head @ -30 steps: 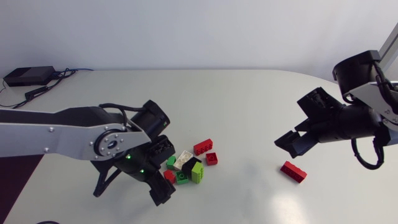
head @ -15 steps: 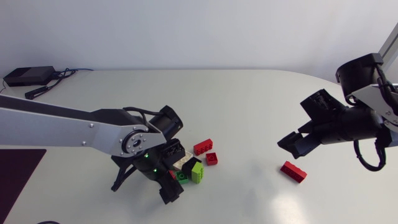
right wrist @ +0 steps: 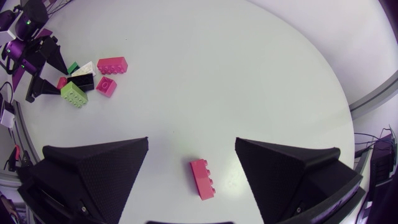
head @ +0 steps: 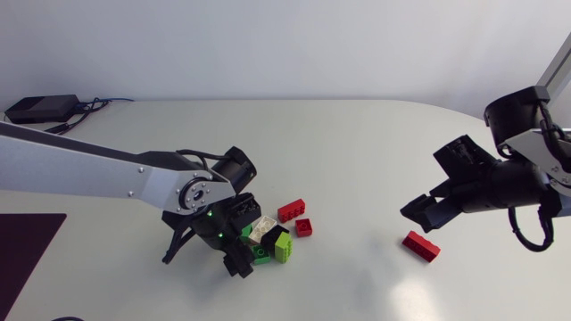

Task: Sort duplo bricks by size, large to the right and small to the left

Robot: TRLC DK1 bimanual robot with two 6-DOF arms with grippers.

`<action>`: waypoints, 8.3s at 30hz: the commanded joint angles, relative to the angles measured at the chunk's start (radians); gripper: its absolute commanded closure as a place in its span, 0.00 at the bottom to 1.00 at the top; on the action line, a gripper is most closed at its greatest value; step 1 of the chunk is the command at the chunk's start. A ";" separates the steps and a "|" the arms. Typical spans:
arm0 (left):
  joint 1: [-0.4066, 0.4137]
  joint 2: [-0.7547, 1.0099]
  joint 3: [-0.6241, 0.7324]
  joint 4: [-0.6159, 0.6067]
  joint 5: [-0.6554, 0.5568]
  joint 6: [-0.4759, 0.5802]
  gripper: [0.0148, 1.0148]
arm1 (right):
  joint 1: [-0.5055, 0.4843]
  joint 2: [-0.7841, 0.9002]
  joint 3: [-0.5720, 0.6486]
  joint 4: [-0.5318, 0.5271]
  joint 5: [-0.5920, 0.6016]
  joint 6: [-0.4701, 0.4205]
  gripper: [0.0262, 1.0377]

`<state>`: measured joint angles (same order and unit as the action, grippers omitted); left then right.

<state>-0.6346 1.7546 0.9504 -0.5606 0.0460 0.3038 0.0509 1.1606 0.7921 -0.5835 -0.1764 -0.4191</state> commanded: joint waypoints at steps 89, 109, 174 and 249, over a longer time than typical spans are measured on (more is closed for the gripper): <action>0.113 0.126 0.218 -0.013 0.115 0.051 0.03 | -0.019 -0.052 -0.122 0.045 0.003 0.017 0.03; 0.158 0.154 0.234 0.010 0.086 0.024 0.03 | -0.028 -0.068 -0.133 0.039 -0.002 0.008 0.03; 0.099 -0.330 -0.180 -0.205 0.095 0.218 0.04 | 0.018 -0.188 -0.195 0.016 -0.006 0.059 0.03; -0.031 -0.106 0.019 -0.145 0.123 0.097 0.04 | 0.018 -0.271 -0.274 0.007 -0.006 0.060 0.03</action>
<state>-0.6518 1.6020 0.9314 -0.7147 0.1688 0.4240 0.0666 0.8955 0.5426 -0.5690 -0.1802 -0.3805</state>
